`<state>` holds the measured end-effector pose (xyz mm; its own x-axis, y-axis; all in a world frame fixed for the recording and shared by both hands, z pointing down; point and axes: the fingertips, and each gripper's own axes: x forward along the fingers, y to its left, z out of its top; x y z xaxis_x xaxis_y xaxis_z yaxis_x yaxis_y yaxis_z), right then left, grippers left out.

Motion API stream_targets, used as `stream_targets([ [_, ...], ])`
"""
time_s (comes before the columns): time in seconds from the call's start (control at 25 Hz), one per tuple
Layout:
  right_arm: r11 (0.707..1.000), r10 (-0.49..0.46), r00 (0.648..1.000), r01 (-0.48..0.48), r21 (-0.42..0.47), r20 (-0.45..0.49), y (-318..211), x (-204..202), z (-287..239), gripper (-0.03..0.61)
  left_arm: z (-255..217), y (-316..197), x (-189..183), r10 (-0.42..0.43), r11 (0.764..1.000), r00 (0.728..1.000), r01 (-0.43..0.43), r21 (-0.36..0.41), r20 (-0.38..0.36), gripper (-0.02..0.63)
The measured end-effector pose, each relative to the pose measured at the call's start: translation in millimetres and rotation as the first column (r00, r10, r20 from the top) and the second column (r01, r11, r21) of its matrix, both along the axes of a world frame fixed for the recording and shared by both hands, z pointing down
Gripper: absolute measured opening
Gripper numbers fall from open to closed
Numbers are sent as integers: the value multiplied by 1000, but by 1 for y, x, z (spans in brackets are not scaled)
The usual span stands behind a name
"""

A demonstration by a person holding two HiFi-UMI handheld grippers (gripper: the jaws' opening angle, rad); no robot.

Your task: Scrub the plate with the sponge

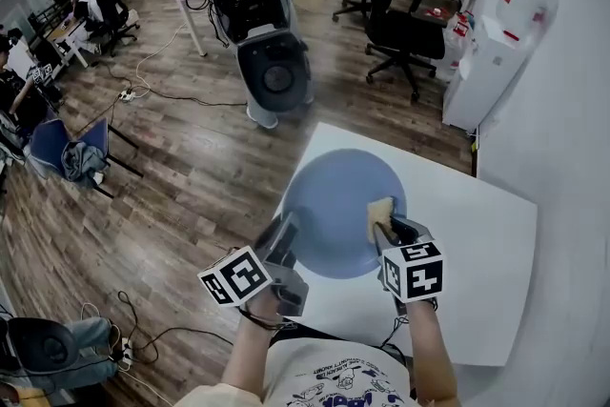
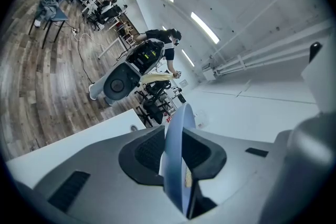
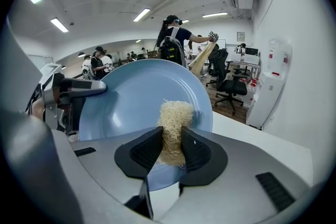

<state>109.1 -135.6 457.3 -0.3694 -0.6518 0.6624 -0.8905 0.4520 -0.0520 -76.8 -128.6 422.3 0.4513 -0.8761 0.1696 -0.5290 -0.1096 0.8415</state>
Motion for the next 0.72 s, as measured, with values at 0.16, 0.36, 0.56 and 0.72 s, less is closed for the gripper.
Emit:
stream_targets([
  [0.16, 1000, -15, 1000, 15, -8, 1, 11, -16, 5, 106, 3, 4, -13, -10, 1000, 1000, 10, -1, -9, 74],
  [0.36, 999, -47, 999, 47, -20, -1, 23, -26, 8, 106, 3, 4, -16, -24, 1000, 1000, 24, -2, -13, 75],
  [0.56, 997, -73, 997, 73, -31, -1, 32, -35, 12, 106, 3, 4, -18, -34, 999, 999, 34, -2, -12, 75],
  [0.72, 995, -89, 996, 89, -39, -3, 40, -46, 12, 106, 1, 6, -23, -38, 999, 999, 38, -4, -14, 77],
])
